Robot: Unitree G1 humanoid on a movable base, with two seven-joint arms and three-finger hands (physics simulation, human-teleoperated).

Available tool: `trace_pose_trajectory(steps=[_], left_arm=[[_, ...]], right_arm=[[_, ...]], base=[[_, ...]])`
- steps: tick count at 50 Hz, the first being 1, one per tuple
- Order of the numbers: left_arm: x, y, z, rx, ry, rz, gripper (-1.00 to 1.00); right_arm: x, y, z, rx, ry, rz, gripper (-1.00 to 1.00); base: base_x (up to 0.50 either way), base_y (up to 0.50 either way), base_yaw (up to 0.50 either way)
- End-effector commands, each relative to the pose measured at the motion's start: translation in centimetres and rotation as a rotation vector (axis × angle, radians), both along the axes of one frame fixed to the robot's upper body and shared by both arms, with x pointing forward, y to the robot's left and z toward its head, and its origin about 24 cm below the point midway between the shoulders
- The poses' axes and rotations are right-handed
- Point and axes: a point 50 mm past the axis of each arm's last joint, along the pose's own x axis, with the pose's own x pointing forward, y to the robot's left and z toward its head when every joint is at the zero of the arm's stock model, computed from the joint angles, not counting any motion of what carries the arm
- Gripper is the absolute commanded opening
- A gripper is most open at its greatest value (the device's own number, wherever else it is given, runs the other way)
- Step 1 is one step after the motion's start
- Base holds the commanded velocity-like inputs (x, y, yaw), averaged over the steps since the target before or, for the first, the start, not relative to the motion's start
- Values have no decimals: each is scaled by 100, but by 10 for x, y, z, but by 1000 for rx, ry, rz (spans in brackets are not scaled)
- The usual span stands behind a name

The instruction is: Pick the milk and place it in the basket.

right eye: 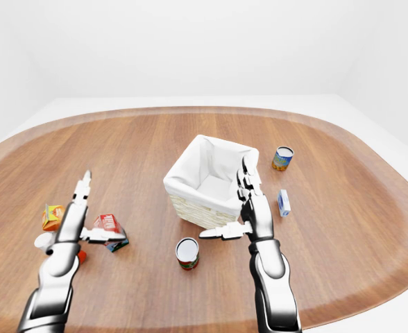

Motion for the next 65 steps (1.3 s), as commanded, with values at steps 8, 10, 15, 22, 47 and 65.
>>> trace_pose_trajectory(steps=[8, 10, 15, 22, 47, 65], left_arm=[[8, 8, -19, -28, 70, 34, 100], [9, 10, -20, -29, 75, 38, 100], [11, 15, -25, -32, 95, 61, 100], [12, 19, -33, -15, 127, 84, 100], [26, 23, -78, -57, 325, 162, 100], [21, 26, -105, -88, 486, 186, -100]], right_arm=[[0, 0, -3, 4, 12, -1, 100], [0, 0, -3, 4, 13, -1, 100], [-1, 0, -3, 6, 12, 1, 100], [-2, 0, -1, 7, 3, 5, 100], [-1, 1, -2, 7, 9, 6, 100], [-2, -1, -1, 16, 2, -2, 100]], base=[[0, 0, 0], [0, 0, 0], [0, 0, 0], [0, 0, 0], [0, 0, 0], [0, 0, 0]])
